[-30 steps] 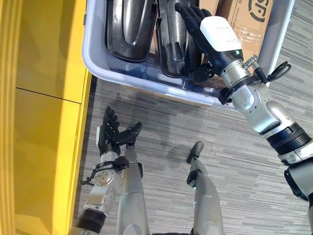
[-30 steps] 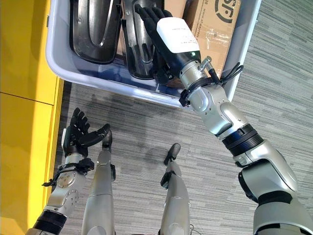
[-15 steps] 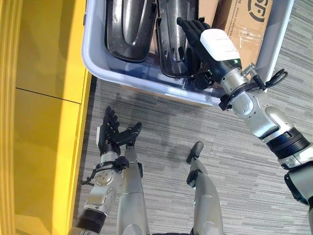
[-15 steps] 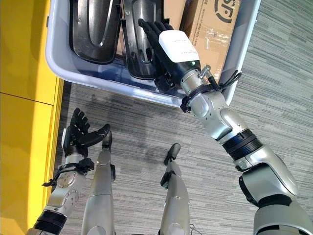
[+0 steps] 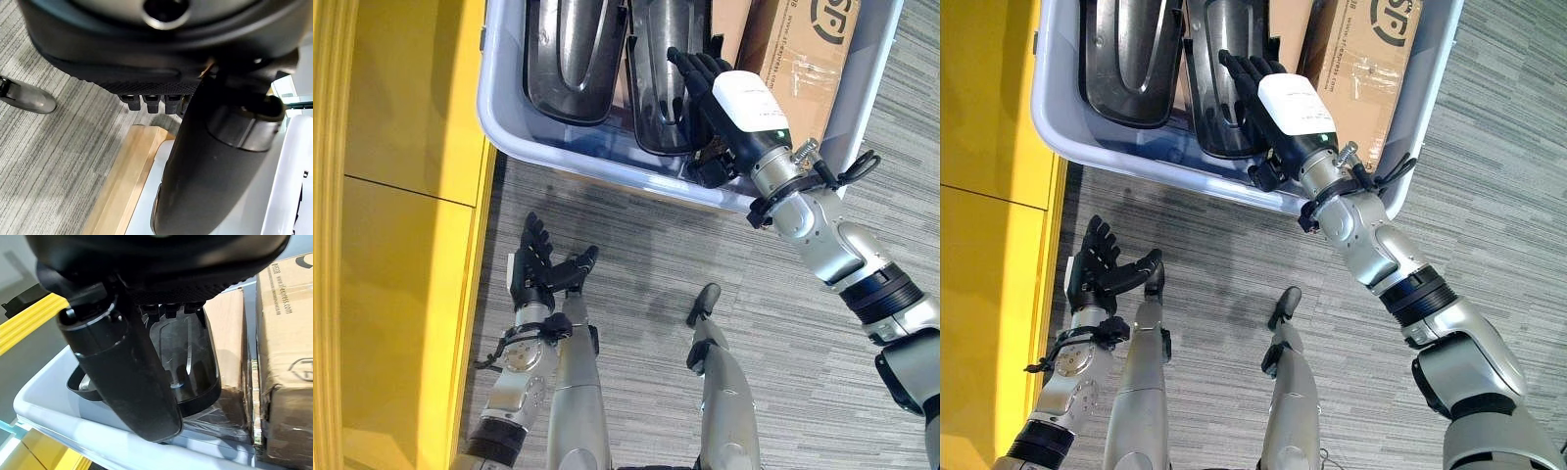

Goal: Move parts from the plastic box to the shelf.

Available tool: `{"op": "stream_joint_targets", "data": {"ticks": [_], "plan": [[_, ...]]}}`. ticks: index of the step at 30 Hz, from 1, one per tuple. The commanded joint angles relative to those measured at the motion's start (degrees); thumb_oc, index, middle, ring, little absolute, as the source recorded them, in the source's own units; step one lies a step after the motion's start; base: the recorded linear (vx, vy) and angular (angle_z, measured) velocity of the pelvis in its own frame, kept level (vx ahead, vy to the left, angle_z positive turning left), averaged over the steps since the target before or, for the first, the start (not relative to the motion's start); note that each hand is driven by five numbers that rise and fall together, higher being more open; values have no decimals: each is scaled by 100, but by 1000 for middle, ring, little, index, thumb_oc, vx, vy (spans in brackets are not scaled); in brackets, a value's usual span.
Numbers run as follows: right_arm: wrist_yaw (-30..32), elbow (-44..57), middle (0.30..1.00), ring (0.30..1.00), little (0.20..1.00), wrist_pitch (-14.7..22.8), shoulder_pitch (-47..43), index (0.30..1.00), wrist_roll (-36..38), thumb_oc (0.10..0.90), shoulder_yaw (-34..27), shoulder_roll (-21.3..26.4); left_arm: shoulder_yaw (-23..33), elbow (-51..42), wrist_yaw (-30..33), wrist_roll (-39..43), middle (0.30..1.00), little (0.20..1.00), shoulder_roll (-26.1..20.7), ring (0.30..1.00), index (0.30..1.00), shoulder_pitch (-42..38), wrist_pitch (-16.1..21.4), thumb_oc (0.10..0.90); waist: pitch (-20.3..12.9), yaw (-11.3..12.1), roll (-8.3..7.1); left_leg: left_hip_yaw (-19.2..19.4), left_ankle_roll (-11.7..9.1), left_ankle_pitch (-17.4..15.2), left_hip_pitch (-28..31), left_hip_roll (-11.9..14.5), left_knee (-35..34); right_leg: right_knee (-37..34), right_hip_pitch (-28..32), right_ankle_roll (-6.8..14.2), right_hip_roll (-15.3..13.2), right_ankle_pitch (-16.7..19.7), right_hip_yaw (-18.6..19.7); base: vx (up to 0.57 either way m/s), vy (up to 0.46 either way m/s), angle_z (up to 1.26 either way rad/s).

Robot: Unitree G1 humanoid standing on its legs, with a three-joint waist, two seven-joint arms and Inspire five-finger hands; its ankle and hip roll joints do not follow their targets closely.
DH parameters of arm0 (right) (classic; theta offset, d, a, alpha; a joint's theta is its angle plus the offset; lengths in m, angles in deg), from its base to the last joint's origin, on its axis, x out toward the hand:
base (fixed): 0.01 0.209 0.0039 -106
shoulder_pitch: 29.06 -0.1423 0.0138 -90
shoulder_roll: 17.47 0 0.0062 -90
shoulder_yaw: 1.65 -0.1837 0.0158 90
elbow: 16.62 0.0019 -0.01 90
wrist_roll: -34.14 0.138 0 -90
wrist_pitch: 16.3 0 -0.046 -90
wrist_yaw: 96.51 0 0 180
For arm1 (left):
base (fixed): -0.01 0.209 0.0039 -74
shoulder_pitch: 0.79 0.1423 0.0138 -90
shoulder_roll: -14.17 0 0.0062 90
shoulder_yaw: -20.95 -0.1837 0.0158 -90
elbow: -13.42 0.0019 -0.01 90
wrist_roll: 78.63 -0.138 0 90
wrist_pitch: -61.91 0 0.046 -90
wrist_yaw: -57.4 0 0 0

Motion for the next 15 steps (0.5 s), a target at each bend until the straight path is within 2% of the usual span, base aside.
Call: {"op": "stream_joint_targets", "data": {"ticks": [1, 8, 15], "plan": [[385, 174, 1000, 1000, 1000, 212, -617, 1000, -127, 900, -258, 46, 163, -776, 36, -256, 1000, 1000, -69, 1000, 1000, 220, 385, 900, -61, 89, -96, 488, 300, -367, 133, 41, 20, 766, 373, 80, -43, -644, 159, 0, 0, 0], [486, -126, 1000, 1000, 1000, 135, -830, 1000, -164, 900, -188, -153, 122, -787, 76, -235, 1000, 1000, -74, 1000, 1000, 200, 415, 900, -61, 128, -49, 433, 346, -502, -186, 4, 387, 1084, 117, 58, -77, -750, 188, -4, 5, 0], [533, -370, 1000, 1000, 1000, 56, -1004, 1000, -190, 900, -74, -163, 110, -870, 107, -250, 1000, 1000, -145, 1000, 1000, 247, 440, 900, -61, 166, 33, 335, 378, -783, -769, -105, 1118, 1803, -421, 9, -178, -1028, 272, -24, 36, 9]]}}
